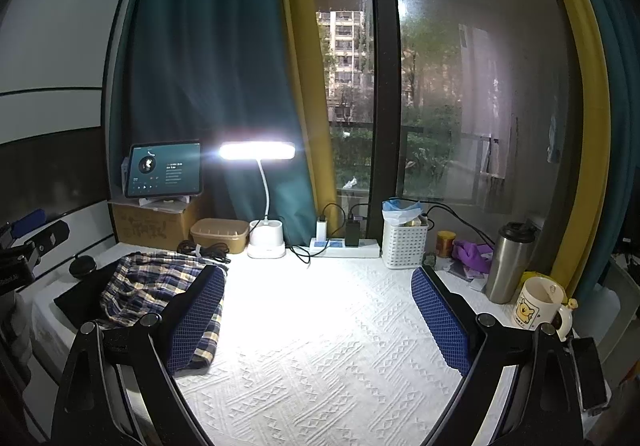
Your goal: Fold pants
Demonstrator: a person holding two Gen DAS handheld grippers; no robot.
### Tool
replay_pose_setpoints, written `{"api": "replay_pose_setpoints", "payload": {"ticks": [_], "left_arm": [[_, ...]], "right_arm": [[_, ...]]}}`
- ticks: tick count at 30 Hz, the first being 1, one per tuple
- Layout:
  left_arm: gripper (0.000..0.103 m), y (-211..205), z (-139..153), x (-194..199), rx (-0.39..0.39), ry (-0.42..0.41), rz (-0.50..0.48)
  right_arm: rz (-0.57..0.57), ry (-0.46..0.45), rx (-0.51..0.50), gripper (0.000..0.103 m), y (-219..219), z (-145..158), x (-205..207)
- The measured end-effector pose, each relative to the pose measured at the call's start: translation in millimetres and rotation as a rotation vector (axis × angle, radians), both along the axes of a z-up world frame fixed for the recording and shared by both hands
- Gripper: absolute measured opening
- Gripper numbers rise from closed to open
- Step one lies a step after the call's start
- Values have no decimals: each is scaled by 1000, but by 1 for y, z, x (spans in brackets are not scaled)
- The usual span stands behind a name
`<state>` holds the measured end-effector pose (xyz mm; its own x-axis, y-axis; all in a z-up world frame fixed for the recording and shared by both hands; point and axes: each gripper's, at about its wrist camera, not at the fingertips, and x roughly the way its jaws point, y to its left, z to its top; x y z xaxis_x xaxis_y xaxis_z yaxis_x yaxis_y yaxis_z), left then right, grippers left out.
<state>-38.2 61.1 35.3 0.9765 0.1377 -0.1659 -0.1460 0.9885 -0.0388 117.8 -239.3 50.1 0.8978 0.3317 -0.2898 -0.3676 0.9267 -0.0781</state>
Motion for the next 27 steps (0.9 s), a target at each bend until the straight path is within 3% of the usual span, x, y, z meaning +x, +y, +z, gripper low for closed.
{"api": "replay_pose_setpoints", "payload": {"ticks": [27], "left_arm": [[101, 0, 2, 2, 11, 3, -28]], "right_arm": [[-17, -10, -4, 96, 2, 4, 0]]}}
